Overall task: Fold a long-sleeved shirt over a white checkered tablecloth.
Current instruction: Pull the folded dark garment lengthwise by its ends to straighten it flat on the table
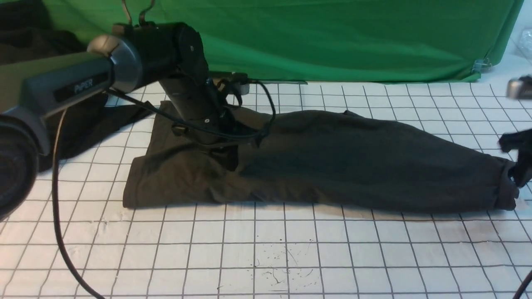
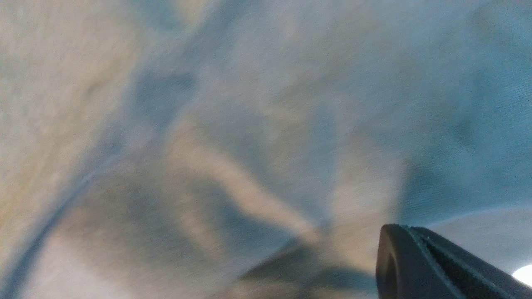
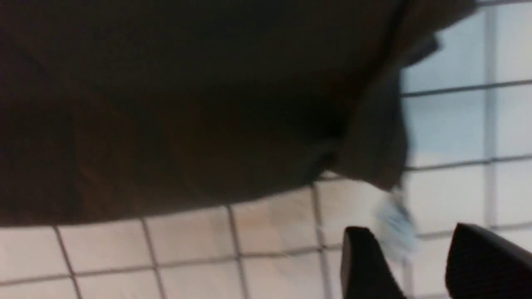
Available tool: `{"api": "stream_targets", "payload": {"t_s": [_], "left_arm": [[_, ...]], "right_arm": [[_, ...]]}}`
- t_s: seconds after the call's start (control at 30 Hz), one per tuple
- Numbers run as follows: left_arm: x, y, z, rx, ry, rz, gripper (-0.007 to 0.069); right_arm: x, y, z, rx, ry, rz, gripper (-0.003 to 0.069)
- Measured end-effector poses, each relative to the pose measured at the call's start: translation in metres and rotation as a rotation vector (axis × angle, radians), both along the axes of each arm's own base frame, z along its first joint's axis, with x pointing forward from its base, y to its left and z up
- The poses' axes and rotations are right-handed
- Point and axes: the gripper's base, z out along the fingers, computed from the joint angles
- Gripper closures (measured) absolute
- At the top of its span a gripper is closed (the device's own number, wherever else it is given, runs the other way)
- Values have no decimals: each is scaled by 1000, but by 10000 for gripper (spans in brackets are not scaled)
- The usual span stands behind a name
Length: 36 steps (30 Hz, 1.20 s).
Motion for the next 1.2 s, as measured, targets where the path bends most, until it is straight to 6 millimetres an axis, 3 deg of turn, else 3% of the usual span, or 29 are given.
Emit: {"api": "stream_targets", "payload": {"t_s": [0.1, 0.27, 0.43, 0.6, 0.73, 0.93, 1.2], "left_arm": [[-1, -11, -11, 7, 4, -19, 629], [2, -15, -37, 35, 41, -14, 629], [4, -15, -42, 40, 52, -1, 629], [4, -15, -43, 42, 59, -2, 629], [4, -15, -43, 43, 61, -2, 628], [4, -15, -44, 43, 63, -3, 628], [5, -12, -44, 38, 76, 4, 628]], "right_arm": [[8, 4, -21, 52, -31, -29, 387], [14, 3, -34, 57, -38, -45, 400], [17, 1, -46, 44, -13, -56, 423], [18, -1, -49, 14, -15, -39, 482], [17, -7, -49, -56, -11, 2, 627], [16, -10, -48, -102, -1, 75, 648], [14, -29, -35, -332, 20, 200, 650]]}}
